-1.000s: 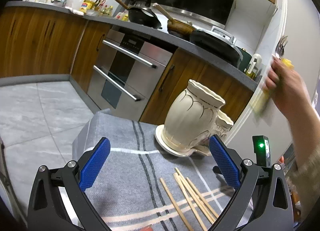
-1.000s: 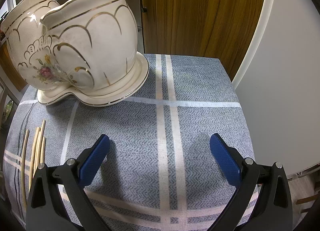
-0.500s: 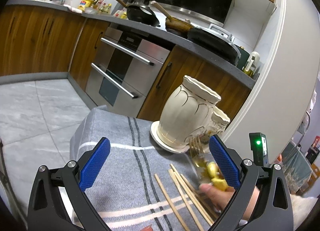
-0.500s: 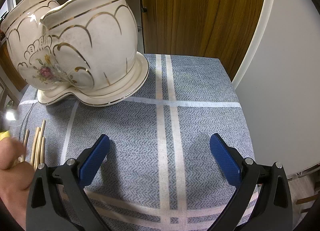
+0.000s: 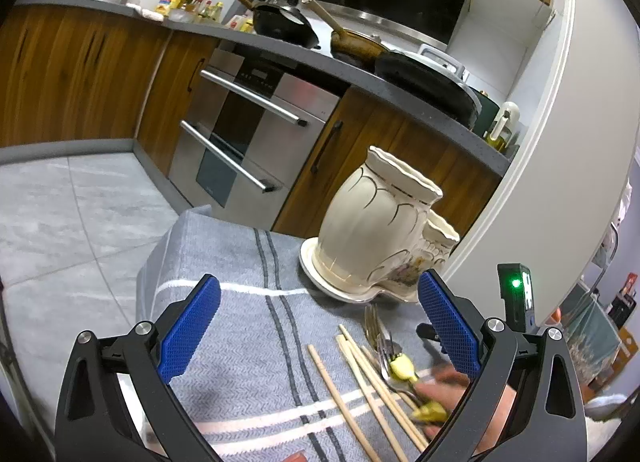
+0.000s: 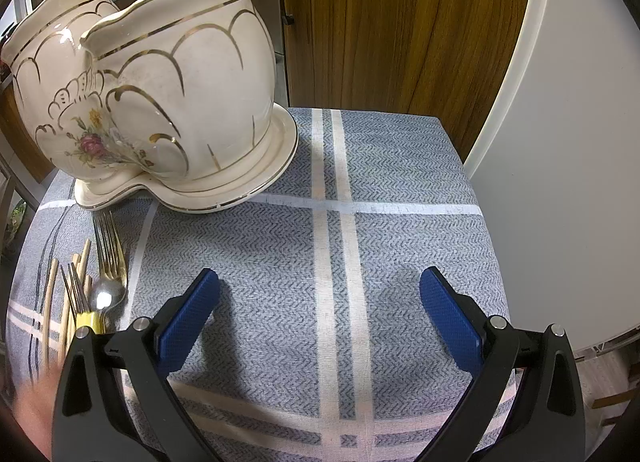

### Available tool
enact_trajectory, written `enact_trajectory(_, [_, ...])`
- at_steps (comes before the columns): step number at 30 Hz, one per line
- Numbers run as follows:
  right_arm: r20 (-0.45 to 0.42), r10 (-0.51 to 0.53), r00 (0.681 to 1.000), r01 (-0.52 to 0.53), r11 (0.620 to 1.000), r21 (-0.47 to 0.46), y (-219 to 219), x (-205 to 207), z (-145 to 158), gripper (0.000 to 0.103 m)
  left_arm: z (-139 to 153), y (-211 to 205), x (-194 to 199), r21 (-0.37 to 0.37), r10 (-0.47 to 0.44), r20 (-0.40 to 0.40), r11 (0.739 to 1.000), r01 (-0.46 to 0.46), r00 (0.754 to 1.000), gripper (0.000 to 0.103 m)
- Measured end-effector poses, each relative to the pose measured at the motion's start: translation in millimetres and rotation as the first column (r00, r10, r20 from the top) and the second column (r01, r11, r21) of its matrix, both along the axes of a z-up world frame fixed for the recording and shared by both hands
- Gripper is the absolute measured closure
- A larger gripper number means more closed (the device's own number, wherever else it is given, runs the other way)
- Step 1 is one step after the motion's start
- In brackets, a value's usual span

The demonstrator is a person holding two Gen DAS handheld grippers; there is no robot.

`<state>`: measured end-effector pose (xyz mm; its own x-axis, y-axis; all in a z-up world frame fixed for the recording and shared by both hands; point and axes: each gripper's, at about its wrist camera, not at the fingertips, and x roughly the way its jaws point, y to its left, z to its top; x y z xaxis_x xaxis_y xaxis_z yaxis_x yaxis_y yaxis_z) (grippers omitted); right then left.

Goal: Organize utensils

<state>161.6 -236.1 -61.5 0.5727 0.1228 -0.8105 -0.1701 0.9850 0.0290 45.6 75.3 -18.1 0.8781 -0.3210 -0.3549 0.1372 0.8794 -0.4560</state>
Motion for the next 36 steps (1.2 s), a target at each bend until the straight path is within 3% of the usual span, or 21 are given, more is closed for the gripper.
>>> enact_trajectory(36, [0.001,-0.002,1.0,0.002,1.0,-0.001,1.1,-0.3,-0.6,0.004,-2.4,-5.3,4.4,0.0,-0.016,-0.014,1.0,0.016,1.0,0.005])
